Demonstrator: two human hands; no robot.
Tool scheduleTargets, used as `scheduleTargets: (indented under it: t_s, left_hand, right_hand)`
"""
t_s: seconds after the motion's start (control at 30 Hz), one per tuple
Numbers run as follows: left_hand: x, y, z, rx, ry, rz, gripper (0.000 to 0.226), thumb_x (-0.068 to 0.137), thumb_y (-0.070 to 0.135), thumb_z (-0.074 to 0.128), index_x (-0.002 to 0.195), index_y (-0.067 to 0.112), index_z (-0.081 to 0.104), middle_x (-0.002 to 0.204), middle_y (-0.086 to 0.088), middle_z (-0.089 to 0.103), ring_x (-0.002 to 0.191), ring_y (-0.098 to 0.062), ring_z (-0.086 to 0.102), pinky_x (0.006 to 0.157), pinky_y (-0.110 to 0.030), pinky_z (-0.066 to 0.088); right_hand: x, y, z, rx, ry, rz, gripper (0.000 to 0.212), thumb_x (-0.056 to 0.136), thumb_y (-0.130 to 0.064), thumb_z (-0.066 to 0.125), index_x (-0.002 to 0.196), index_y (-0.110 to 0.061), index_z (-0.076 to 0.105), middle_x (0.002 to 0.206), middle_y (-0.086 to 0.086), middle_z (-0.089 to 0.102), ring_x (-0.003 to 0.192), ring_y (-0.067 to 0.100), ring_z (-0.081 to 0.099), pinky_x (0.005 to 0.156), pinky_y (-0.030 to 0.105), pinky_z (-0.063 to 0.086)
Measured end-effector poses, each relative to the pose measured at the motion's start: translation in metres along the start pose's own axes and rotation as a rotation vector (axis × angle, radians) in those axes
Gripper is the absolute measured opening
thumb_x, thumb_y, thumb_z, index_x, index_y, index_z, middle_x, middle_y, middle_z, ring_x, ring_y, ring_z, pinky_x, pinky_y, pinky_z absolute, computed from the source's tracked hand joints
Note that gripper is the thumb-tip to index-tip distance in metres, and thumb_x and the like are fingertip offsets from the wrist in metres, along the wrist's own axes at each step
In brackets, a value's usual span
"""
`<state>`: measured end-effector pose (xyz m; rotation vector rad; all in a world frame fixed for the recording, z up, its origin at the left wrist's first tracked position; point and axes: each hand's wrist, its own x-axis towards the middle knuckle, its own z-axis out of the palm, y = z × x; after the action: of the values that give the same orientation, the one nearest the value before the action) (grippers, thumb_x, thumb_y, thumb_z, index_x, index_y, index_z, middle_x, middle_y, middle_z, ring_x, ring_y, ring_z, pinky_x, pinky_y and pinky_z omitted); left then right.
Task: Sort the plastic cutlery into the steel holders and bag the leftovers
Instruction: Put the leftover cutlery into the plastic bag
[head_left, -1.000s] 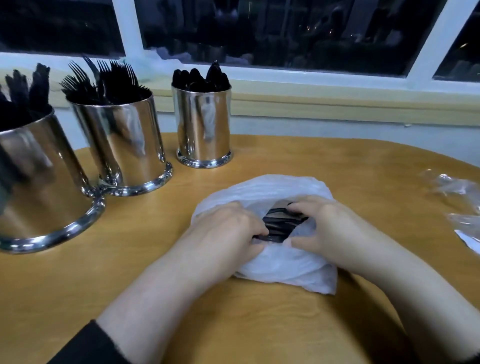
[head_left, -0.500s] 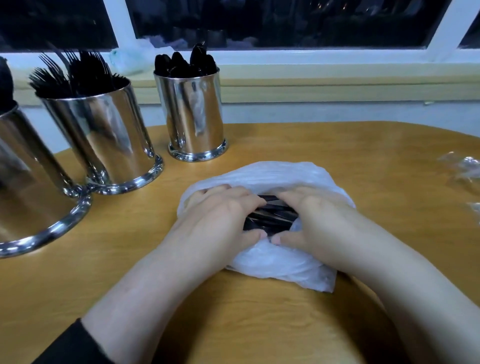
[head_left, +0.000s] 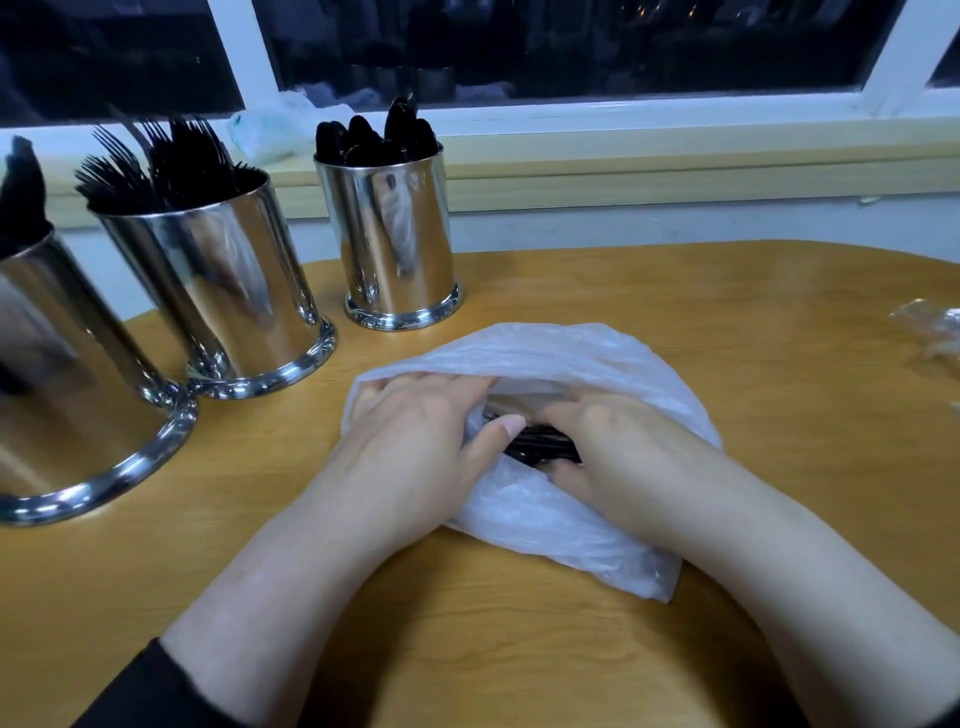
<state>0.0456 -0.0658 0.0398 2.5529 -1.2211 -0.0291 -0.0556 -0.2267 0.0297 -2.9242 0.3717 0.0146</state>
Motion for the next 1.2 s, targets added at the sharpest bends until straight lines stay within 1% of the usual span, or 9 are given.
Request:
scheduleTargets:
  t_s: [0.17,0.33,0.43,0.5,0.6,0.7,0.87,1.0,1.2]
  left_hand:
    - [0.000,-0.001,-0.006,-0.014,0.000,-0.094,0.046,0.094,0.066,0.026,0.075,0.028,0.045,0.076,0.011,0.052,0.090,-0.019,0.051,0.091,-0.040,0.036]
    - [-0.004,-0.003,-0.009,-0.105,0.002,-0.128,0.053,0.101,0.061,0.020,0.076,0.027,0.053,0.079,0.006,0.062,0.091,-0.020,0.058,0.090,-0.041,0.043]
    - [-0.004,-0.003,-0.009,-0.200,0.068,-0.190,0.065,0.104,0.056,0.019,0.092,0.019,0.071,0.094,-0.003,0.073,0.102,-0.028,0.062,0.094,-0.041,0.043]
    - [-0.002,-0.004,-0.007,-0.213,0.156,-0.213,0.057,0.106,0.052,0.028,0.089,0.018,0.071,0.087,-0.004,0.072,0.096,-0.032,0.062,0.085,-0.042,0.045]
    - [0.000,-0.007,-0.004,-0.194,0.203,-0.263,0.043,0.105,0.047,0.041,0.079,0.021,0.061,0.066,0.001,0.059,0.079,-0.032,0.058,0.066,-0.041,0.044]
    - [0.002,-0.012,-0.004,-0.192,0.208,-0.321,0.039,0.106,0.044,0.041,0.086,0.023,0.067,0.071,-0.002,0.062,0.081,-0.034,0.058,0.067,-0.040,0.045]
    - [0.002,-0.015,-0.001,-0.184,0.184,-0.334,0.034,0.103,0.044,0.044,0.086,0.025,0.066,0.063,0.003,0.057,0.075,-0.031,0.058,0.064,-0.037,0.048]
    - [0.003,-0.018,0.000,-0.213,0.166,-0.313,0.025,0.101,0.046,0.052,0.101,0.034,0.074,0.070,0.009,0.063,0.082,-0.025,0.061,0.067,-0.034,0.047]
    - [0.003,-0.014,0.005,-0.365,0.406,0.059,0.032,0.101,0.035,0.053,0.079,0.018,0.070,0.070,0.007,0.062,0.077,-0.012,0.057,0.073,-0.031,0.044]
  right_hand:
    - [-0.007,-0.001,-0.009,0.008,0.041,0.076,0.009,0.094,-0.028,0.054,0.103,-0.027,0.051,0.089,-0.009,0.057,0.089,0.017,0.056,0.069,0.026,0.036]
    - [-0.014,0.002,-0.018,0.065,0.101,0.118,0.029,0.093,-0.024,0.054,0.120,-0.035,0.058,0.107,-0.010,0.069,0.106,0.016,0.061,0.084,0.029,0.046]
    - [-0.016,0.004,-0.020,0.100,0.061,0.028,0.013,0.098,-0.031,0.057,0.104,-0.042,0.057,0.087,-0.018,0.057,0.083,0.007,0.051,0.068,0.012,0.039]
    - [-0.017,0.005,-0.023,0.108,0.043,0.012,0.020,0.101,-0.037,0.056,0.085,-0.043,0.045,0.077,-0.019,0.051,0.073,0.005,0.047,0.065,0.010,0.038]
    - [-0.020,0.008,-0.027,0.132,0.045,0.004,0.029,0.100,-0.039,0.056,0.075,-0.043,0.043,0.071,-0.017,0.052,0.065,-0.003,0.048,0.063,0.016,0.039]
    - [-0.024,0.014,-0.031,0.204,0.084,-0.003,0.014,0.099,-0.039,0.059,0.085,-0.038,0.058,0.070,-0.015,0.057,0.071,-0.006,0.052,0.067,0.017,0.041]
    - [-0.026,0.022,-0.034,0.308,0.161,0.006,0.021,0.098,-0.038,0.058,0.078,-0.041,0.053,0.074,-0.021,0.059,0.071,-0.001,0.054,0.064,0.017,0.040]
    - [-0.030,0.030,-0.036,0.487,0.231,0.037,0.013,0.098,-0.038,0.057,0.086,-0.039,0.064,0.078,-0.019,0.068,0.074,0.002,0.060,0.064,0.018,0.043]
    - [-0.025,0.015,-0.033,0.757,0.327,-0.006,0.021,0.099,-0.029,0.057,0.087,-0.021,0.072,0.086,-0.008,0.075,0.085,0.009,0.070,0.088,0.043,0.052]
